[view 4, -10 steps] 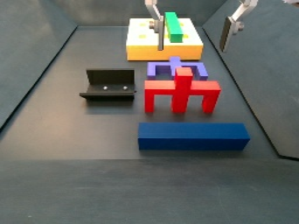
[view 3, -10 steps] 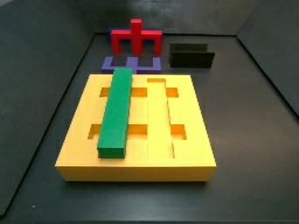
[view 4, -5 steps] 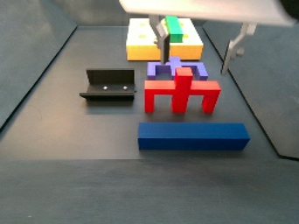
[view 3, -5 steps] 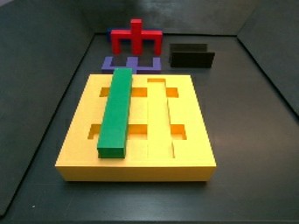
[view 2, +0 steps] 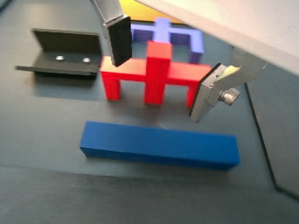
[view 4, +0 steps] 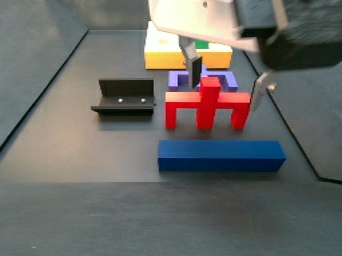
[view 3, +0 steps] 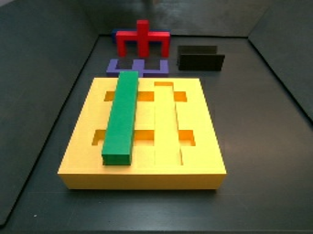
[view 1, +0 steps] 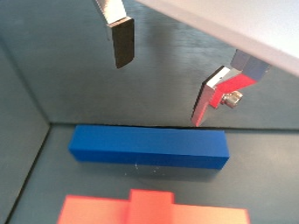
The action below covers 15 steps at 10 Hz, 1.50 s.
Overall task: Pick up the blue object. Move up. Move to above the board. Insert the blue object.
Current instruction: Pick up the blue object.
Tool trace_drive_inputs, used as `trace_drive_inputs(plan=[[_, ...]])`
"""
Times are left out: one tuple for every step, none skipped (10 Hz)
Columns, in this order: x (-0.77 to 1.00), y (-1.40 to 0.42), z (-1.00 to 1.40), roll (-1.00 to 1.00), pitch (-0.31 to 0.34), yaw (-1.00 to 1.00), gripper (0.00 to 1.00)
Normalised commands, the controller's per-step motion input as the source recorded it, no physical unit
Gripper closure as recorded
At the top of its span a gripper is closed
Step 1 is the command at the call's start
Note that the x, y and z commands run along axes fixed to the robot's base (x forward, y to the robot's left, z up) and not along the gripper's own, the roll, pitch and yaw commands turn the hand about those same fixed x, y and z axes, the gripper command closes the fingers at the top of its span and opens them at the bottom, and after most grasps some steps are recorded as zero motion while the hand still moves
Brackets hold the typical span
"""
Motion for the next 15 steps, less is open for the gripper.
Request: trace_drive_inputs(plan=[[0.00, 0.19, -0.21, 0.00, 0.064, -0.82, 0.00], [0.00, 0.17, -0.19, 0.00, 0.057, -0.84, 0.00], [0.00, 0.16, -0.15, 0.00, 0.057, -0.85, 0.00], [-0.05, 0.22, -0.15, -0.04, 0.007, -0.74, 0.00], [-0.09, 0.17, -0.20, -0.07, 0.000, -0.73, 0.00], [-0.08, 0.15, -0.18, -0.08, 0.000, -0.75, 0.00], [-0.05, 0.15, -0.18, -0.16, -0.021, -0.68, 0.00], [-0.09, 0.17, -0.28, -0.18, -0.201, -0.37, 0.00], [-0.04, 0.14, -0.33, -0.31, -0.266, -0.37, 0.00], [-0.01, 0.11, -0.24, -0.38, -0.279, -0.38, 0.00], [0.00, 0.06, -0.19, -0.41, -0.291, -0.39, 0.00], [-0.02, 0.11, -0.27, -0.34, -0.256, -0.39, 0.00], [0.00, 0.00, -0.20, -0.10, -0.050, -0.46, 0.00], [0.00, 0.00, -0.37, -0.20, -0.096, -0.46, 0.00], [0.01, 0.00, -0.36, -0.21, -0.099, -0.43, 0.00]])
